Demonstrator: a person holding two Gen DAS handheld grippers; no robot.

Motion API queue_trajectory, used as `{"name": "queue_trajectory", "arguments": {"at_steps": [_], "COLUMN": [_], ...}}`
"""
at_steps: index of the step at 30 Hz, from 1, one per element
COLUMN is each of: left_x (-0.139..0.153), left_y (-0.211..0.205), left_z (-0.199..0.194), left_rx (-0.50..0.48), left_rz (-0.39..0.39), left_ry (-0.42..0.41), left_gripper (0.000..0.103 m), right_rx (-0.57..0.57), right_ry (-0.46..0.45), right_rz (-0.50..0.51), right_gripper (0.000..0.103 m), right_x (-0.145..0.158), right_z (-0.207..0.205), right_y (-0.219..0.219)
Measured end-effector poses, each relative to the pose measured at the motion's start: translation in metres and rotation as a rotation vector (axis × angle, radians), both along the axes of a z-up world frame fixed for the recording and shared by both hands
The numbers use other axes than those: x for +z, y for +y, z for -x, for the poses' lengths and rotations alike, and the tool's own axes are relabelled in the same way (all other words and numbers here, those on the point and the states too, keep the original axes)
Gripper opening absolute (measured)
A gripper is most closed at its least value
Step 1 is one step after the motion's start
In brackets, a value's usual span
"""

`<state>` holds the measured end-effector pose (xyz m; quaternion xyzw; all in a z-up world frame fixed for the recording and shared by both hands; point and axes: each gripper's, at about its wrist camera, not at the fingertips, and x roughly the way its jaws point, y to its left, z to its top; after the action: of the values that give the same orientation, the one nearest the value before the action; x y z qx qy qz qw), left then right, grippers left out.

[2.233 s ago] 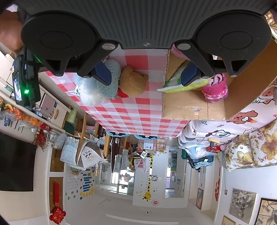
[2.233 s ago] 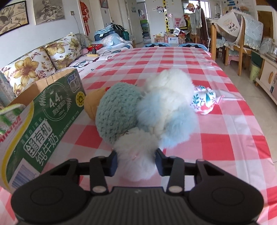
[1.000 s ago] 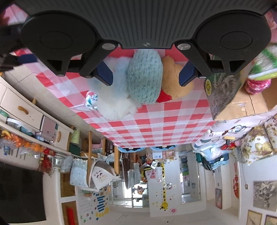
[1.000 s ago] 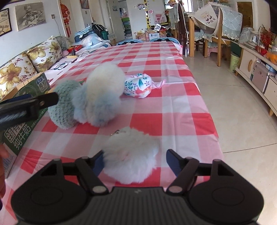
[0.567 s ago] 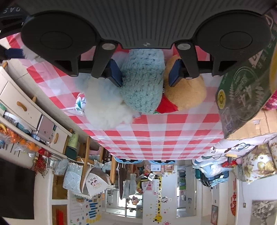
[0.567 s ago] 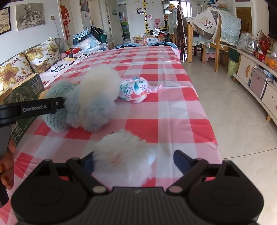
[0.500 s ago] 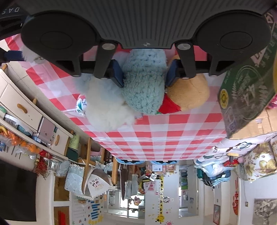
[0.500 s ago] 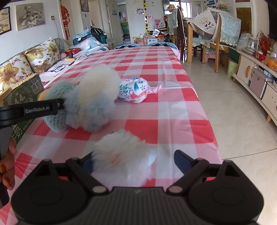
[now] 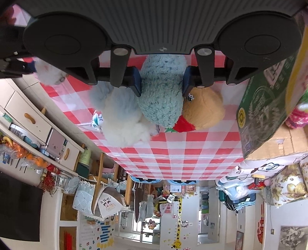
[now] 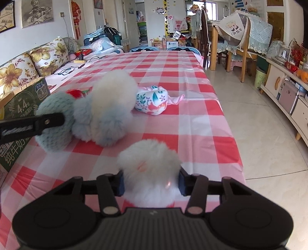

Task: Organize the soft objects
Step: 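Carry the teal knit ball and white pompom into the box and release both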

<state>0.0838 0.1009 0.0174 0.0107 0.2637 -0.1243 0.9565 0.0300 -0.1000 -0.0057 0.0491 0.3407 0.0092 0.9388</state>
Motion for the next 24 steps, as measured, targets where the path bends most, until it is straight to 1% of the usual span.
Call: {"name": "queue_trajectory", "arguments": {"at_steps": [10, 24], "left_x": [0.008, 0.022], "left_y": [0.020, 0.033], "left_z": [0.030, 0.033], "left_rx": [-0.027, -0.057], "left_rz": [0.053, 0.113], "left_ry": [0.023, -0.007], "left_gripper": [0.052, 0.052], "right_rx": [0.004, 0.024], "right_ry": [-0.015, -0.054], "right_rz": [0.016, 0.048], "right_gripper": [0.048, 0.047], "right_x": [0.009, 0.028], "right_z": [0.001, 0.003], "right_y": [0.009, 0.034]}}
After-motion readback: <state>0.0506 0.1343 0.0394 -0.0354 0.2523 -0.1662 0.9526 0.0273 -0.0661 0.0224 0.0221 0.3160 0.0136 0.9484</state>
